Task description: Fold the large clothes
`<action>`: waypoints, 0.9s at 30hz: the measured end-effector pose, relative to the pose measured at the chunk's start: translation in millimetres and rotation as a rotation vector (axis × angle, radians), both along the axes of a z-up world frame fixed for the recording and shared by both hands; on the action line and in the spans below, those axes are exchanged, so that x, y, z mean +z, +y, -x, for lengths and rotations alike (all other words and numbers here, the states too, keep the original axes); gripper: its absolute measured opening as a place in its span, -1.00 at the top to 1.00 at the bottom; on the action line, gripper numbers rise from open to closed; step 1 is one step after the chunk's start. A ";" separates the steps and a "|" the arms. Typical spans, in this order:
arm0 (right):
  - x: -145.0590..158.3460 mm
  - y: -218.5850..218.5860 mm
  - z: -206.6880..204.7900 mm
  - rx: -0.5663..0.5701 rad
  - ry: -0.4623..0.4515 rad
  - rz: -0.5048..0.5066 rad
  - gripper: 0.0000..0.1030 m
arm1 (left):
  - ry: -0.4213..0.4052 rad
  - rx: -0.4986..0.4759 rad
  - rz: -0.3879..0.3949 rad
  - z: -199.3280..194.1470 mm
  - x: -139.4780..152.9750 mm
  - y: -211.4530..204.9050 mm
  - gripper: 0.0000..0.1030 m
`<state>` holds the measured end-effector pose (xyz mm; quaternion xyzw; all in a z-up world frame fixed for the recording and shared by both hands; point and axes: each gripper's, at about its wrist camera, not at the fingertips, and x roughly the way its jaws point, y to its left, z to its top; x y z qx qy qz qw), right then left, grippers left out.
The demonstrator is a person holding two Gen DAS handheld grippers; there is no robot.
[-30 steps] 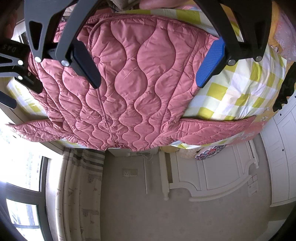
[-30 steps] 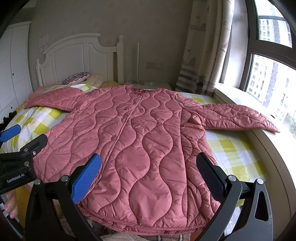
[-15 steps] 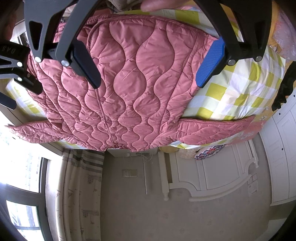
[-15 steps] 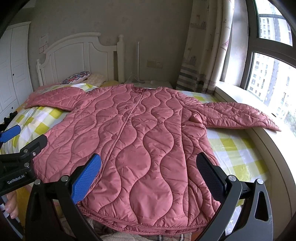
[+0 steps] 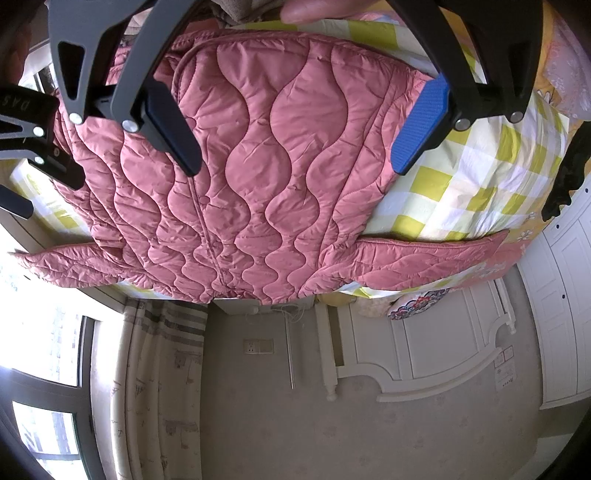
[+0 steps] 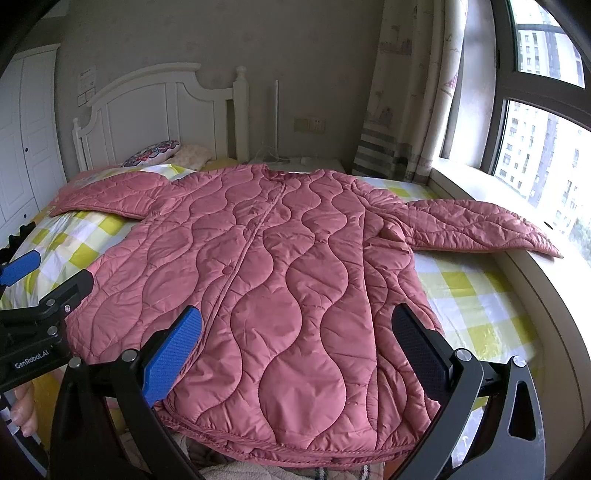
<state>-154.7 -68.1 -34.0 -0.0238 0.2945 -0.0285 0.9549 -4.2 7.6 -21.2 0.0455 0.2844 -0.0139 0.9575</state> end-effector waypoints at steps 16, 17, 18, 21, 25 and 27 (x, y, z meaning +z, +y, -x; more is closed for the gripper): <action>-4.3 -1.2 -2.2 -0.001 0.032 -0.021 -0.91 | 0.021 0.004 -0.010 0.0 -1.6 4.2 -0.96; -4.0 -2.4 -3.1 0.000 0.035 -0.023 -0.91 | 0.022 0.004 -0.010 0.0 -1.6 4.3 -0.96; -4.0 -2.5 -3.4 0.000 0.036 -0.025 -0.91 | 0.022 0.004 -0.010 -0.4 -1.6 3.8 -0.96; -4.1 -2.3 -3.6 0.000 0.036 -0.024 -0.91 | 0.022 0.004 -0.011 -0.4 -1.4 3.7 -0.96; -5.0 -1.2 -2.6 0.000 0.037 -0.025 -0.91 | 0.023 0.004 -0.011 -0.2 -1.8 3.9 -0.96; -4.9 -1.0 -2.6 -0.001 0.038 -0.025 -0.91 | 0.022 0.005 -0.011 -0.3 -1.8 4.0 -0.96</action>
